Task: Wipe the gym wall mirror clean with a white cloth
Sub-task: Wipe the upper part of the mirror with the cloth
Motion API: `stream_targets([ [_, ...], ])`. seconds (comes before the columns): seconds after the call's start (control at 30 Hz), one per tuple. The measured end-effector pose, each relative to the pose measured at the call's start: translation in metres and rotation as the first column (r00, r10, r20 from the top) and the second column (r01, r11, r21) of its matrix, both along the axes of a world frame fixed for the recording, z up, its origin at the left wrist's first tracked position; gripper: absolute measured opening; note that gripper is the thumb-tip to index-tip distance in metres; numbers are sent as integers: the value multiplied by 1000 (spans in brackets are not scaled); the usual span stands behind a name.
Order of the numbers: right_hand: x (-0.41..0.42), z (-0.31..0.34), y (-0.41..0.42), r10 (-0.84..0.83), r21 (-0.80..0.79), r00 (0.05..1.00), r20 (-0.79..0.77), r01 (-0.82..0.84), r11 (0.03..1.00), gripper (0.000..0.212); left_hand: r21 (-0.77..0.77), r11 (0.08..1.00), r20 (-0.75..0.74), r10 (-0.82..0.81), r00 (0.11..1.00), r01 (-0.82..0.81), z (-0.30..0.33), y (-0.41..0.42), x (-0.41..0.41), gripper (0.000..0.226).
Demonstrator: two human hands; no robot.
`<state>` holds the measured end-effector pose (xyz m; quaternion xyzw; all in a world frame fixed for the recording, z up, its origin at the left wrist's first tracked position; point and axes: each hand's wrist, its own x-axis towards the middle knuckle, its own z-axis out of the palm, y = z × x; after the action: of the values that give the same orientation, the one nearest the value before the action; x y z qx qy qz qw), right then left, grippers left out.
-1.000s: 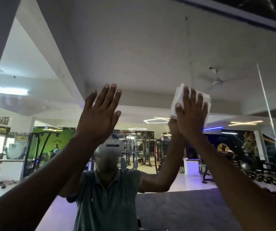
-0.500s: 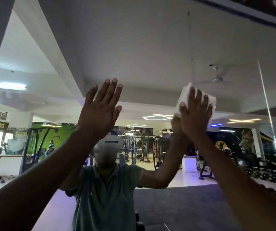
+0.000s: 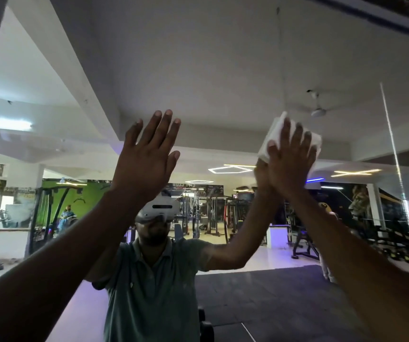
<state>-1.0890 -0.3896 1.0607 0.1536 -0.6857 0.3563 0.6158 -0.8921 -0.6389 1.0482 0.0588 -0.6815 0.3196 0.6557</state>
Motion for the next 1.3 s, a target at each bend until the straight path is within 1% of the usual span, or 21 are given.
stream_targets([
  [0.07, 36, -40, -39, -19, 52, 996, -83, 24, 998, 76, 0, 1000, -5, 3, 1000, -3, 0, 0, -1, 63],
  [0.1, 56, -71, -59, 27, 177, 990, -138, -2, 984, 75, 1, 1000, -7, 0, 1000, 0, 0, 0, -1, 63],
  [0.17, 82, -138, -83, 167, 460, 966, -197, -60, 886, 73, -3, 1000, -8, -6, 1000, 6, 0, 0, -1, 62],
  [0.23, 75, -159, -70, 226, 594, 936, -269, -23, 804, 69, -4, 1000, 2, -6, 1000, 6, 0, 1, 1, 62],
  [0.27, 58, -151, -55, 215, 594, 930, -299, 6, 804, 69, -3, 1000, 6, -7, 1000, 7, 0, 1, 2, 62],
  [0.33, 14, -121, -20, 108, 465, 958, -267, 30, 885, 76, 2, 1000, 18, -14, 1000, 14, 0, 2, 2, 63],
  [0.43, -28, -79, 28, -12, 107, 1000, -19, 14, 994, 73, 15, 1000, 16, -19, 1000, 19, -2, 2, 1, 63],
  [0.5, -12, -77, 8, -13, -69, 997, 71, 18, 997, 76, 22, 1000, 8, -19, 1000, 19, -3, 3, 0, 63],
  [0.53, 7, -86, -13, -25, -82, 998, 51, 29, 996, 77, 23, 1000, 5, -19, 1000, 18, -3, 3, -1, 63],
  [0.6, 50, -122, -56, 15, 119, 997, -75, -6, 993, 76, 23, 1000, 1, -21, 1000, 20, -2, 4, -1, 63],
  [0.67, 69, -156, -71, 133, 402, 975, -177, -52, 914, 73, 24, 999, 6, -22, 1000, 22, -3, 3, 0, 62],
  [0.73, 48, -149, -46, 187, 545, 946, -263, -14, 838, 72, 24, 1000, 18, -21, 1000, 20, -3, 3, 1, 62],
  [0.8, 8, -127, -13, 118, 506, 954, -274, 39, 862, 76, 39, 999, 29, -28, 999, 27, -3, 5, 1, 64],
  [0.9, -19, -99, 15, 15, 167, 995, -102, 3, 986, 71, 133, 988, 15, -83, 996, 80, -10, 22, -5, 69],
  [0.97, 3, -101, -8, -11, 32, 1000, -23, 12, 999, 73, 129, 986, 40, -115, 993, 109, -28, 36, -19, 72],
  [1.0, 19, -111, -24, 6, 58, 999, -41, -3, 998, 74, 99, 989, 57, -116, 992, 110, -40, 40, -26, 71],
  [1.03, 36, -124, -39, 51, 154, 995, -86, -37, 987, 75, 70, 992, 60, -110, 992, 105, -51, 41, -31, 70],
  [1.1, 56, -156, -56, 142, 397, 973, -181, -60, 916, 77, 43, 994, 38, -103, 994, 101, -61, 39, -36, 68],
  [1.17, 44, -162, -44, 163, 525, 958, -237, -15, 851, 75, 40, 994, 23, -106, 994, 105, -60, 36, -35, 67],
  [1.23, 13, -143, -18, 127, 517, 955, -267, 30, 856, 72, 37, 994, 23, -102, 995, 101, -58, 37, -34, 68],
  [1.3, -19, -121, 11, 37, 382, 980, -196, 42, 923, 76, 47, 994, 38, -96, 995, 94, -59, 38, -35, 68],
])
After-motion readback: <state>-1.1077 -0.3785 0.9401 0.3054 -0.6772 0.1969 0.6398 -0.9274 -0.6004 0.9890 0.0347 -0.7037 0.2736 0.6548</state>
